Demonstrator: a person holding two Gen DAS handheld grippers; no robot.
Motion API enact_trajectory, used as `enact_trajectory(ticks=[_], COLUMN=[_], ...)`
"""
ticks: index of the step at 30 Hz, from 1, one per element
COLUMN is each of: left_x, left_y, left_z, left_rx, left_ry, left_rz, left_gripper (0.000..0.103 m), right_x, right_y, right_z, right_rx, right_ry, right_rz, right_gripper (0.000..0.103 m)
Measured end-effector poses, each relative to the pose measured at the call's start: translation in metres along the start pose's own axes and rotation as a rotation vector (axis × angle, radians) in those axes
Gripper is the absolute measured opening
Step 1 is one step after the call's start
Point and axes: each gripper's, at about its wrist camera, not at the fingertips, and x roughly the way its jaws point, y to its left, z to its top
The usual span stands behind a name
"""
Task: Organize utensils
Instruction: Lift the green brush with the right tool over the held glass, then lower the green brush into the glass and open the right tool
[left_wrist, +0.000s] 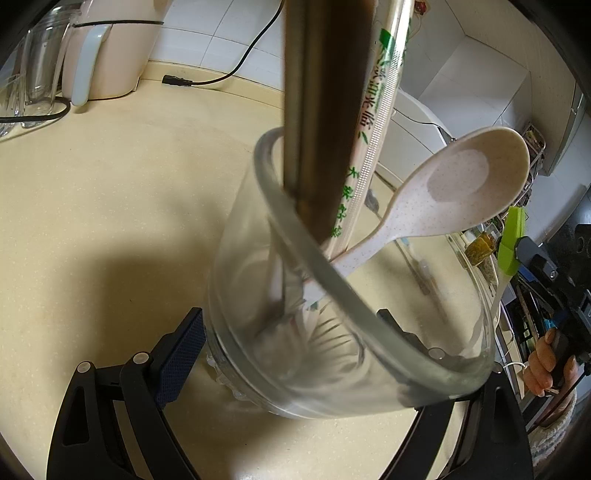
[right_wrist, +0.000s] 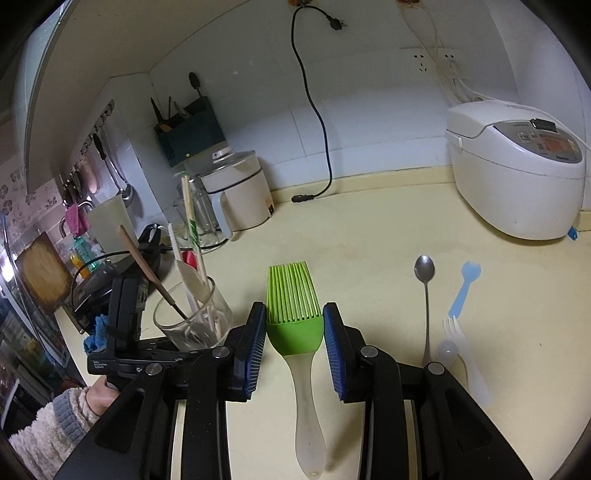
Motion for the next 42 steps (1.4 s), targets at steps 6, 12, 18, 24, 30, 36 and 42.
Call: enact_trajectory(ticks=[6,12,18,24,30,36,42], left_x=[-0.001,-0.001,-0.001,-0.002,-0.002,-0.002,-0.001], left_y=[0.000,0.001,0.002,0.002,0.003,0.003,0.003], left_z=[0.000,0.000,0.000,0.001,0.000,0.000,0.000], left_rx=[-0.002,-0.004,-0.008,-0.007,-0.008,-0.010,-0.016], left_ry=[-0.001,-0.001,-0.002,-0.002,-0.003,-0.003,-0.005], left_rz=[-0.002,-0.005,-0.009,-0.009,-0.010,-0.012,-0.019], left_gripper=[0.091,0.092,0.092,0.092,0.092,0.092,0.092], right_x=[0.001,0.000,-0.003,-0.011,-0.010,0.006,0.027], right_y=[0.003,0.010,0.023,0.056,0.099,0.124,0.132], right_z=[0.001,0.004,0.022,0.057,0.083,0.099,0.101], right_rx=[-0.005,-0.015,-0.024,-0.061,-0.138,-0.173,-0.189], right_ry=[0.004,-0.002,-0.028,-0.096,-0.156,-0.173,-0.173], right_rz=[0.005,0.020,0.073,0.191,0.242,0.259,0.241], right_gripper=[0.031,0.031,0.031,0.031,0.031,0.031,0.031])
